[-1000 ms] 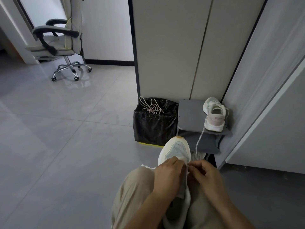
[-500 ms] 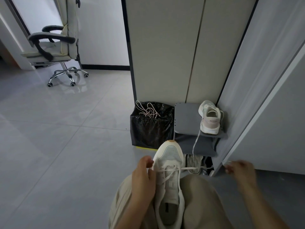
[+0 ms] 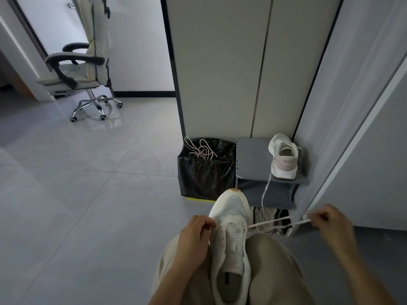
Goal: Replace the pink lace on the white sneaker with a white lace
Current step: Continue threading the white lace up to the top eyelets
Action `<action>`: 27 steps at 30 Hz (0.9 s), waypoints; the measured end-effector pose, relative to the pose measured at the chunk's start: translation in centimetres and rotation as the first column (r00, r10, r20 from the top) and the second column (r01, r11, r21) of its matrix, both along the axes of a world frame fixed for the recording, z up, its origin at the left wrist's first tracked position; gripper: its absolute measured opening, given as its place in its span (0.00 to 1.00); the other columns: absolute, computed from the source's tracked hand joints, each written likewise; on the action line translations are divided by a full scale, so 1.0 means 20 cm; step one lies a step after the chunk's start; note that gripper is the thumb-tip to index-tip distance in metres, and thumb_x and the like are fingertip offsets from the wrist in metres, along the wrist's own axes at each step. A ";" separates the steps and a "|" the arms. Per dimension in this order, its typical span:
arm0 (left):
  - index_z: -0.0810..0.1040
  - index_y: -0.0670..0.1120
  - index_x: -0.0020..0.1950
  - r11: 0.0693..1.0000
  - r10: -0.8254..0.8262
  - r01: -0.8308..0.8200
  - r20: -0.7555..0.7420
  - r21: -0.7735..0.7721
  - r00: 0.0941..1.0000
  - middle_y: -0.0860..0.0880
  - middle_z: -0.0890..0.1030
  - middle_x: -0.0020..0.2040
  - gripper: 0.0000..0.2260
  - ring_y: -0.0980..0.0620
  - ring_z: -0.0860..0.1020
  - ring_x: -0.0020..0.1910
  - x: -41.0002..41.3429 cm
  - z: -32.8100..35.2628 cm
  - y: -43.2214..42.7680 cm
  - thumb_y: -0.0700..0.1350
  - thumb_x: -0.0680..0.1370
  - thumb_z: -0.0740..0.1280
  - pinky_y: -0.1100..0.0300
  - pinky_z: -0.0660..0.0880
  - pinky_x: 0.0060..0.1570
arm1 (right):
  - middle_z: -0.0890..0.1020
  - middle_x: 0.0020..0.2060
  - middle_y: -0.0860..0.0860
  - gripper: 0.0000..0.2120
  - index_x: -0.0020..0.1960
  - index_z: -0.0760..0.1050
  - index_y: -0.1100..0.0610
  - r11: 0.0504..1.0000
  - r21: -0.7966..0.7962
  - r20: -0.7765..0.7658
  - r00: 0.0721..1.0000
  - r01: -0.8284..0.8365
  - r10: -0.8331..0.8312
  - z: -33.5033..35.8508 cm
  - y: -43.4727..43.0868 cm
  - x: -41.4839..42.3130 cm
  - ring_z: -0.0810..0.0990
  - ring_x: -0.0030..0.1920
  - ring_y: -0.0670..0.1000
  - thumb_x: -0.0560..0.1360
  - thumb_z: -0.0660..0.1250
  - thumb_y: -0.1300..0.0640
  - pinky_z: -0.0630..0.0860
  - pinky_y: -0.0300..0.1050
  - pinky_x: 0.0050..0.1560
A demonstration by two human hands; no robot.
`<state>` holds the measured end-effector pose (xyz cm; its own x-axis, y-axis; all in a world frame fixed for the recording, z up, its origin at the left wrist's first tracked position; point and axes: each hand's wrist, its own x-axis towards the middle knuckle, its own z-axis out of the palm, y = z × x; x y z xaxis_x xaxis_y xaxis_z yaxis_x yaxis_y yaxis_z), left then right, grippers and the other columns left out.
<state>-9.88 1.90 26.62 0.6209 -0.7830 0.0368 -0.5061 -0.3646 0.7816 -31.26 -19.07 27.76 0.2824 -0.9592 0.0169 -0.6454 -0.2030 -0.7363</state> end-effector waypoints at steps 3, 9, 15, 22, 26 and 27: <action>0.71 0.57 0.41 1.000 -0.024 0.024 -0.005 0.002 1.000 0.60 0.72 0.45 0.16 0.59 0.74 0.47 0.00 0.00 -0.01 0.34 0.75 0.62 0.69 0.70 0.47 | 0.80 0.39 0.60 0.11 0.35 0.72 0.55 0.996 0.093 -0.204 0.979 -0.011 0.030 -0.08 -0.06 -0.03 0.74 0.36 0.55 0.72 0.69 0.65 0.70 0.49 0.39; 0.71 0.58 0.40 0.999 -0.042 0.042 -0.037 0.007 0.998 0.58 0.74 0.44 0.11 0.62 0.74 0.44 -0.01 0.01 -0.02 0.42 0.75 0.68 0.73 0.69 0.45 | 0.74 0.50 0.41 0.15 0.54 0.71 0.47 0.799 0.144 -0.078 0.799 -0.583 0.597 0.00 0.27 0.26 0.75 0.41 0.41 0.72 0.70 0.59 0.71 0.29 0.40; 0.73 0.51 0.40 0.997 0.004 -0.019 -0.202 -0.075 0.979 0.56 0.77 0.38 0.06 0.61 0.74 0.36 -0.01 0.03 0.00 0.42 0.75 0.68 0.69 0.69 0.40 | 0.80 0.32 0.47 0.05 0.39 0.77 0.53 0.793 0.222 0.106 0.823 -0.567 0.558 0.04 0.28 0.29 0.76 0.32 0.37 0.73 0.69 0.58 0.70 0.29 0.36; 0.73 0.50 0.40 0.997 0.001 -0.018 -0.214 -0.077 0.977 0.56 0.78 0.37 0.08 0.62 0.74 0.36 -0.02 0.04 0.02 0.39 0.76 0.65 0.71 0.69 0.40 | 0.82 0.35 0.55 0.07 0.38 0.77 0.59 0.944 0.287 0.159 0.980 -0.164 0.122 -0.08 0.07 0.08 0.77 0.37 0.54 0.74 0.67 0.59 0.71 0.45 0.41; 0.72 0.50 0.41 0.996 0.028 -0.042 -0.183 -0.075 0.983 0.56 0.76 0.36 0.06 0.59 0.73 0.36 -0.02 0.04 0.00 0.42 0.76 0.66 0.72 0.69 0.37 | 0.79 0.44 0.50 0.04 0.48 0.76 0.54 0.929 0.240 -0.015 0.956 -0.282 0.294 -0.13 0.15 0.14 0.77 0.43 0.50 0.73 0.69 0.59 0.70 0.40 0.41; 0.72 0.51 0.43 0.999 0.018 -0.025 -0.154 -0.046 0.988 0.57 0.76 0.36 0.04 0.60 0.73 0.35 -0.03 0.04 0.00 0.45 0.76 0.66 0.72 0.68 0.37 | 0.76 0.48 0.47 0.11 0.52 0.75 0.51 0.928 0.174 -0.010 0.942 -0.330 0.337 -0.12 0.18 0.17 0.76 0.44 0.46 0.72 0.70 0.59 0.69 0.37 0.42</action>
<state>-10.44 1.85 27.46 0.6385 -0.7692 -0.0233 -0.3712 -0.3343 0.8663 -27.88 -15.48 25.34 0.5834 -0.7976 -0.1533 -0.5906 -0.2870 -0.7542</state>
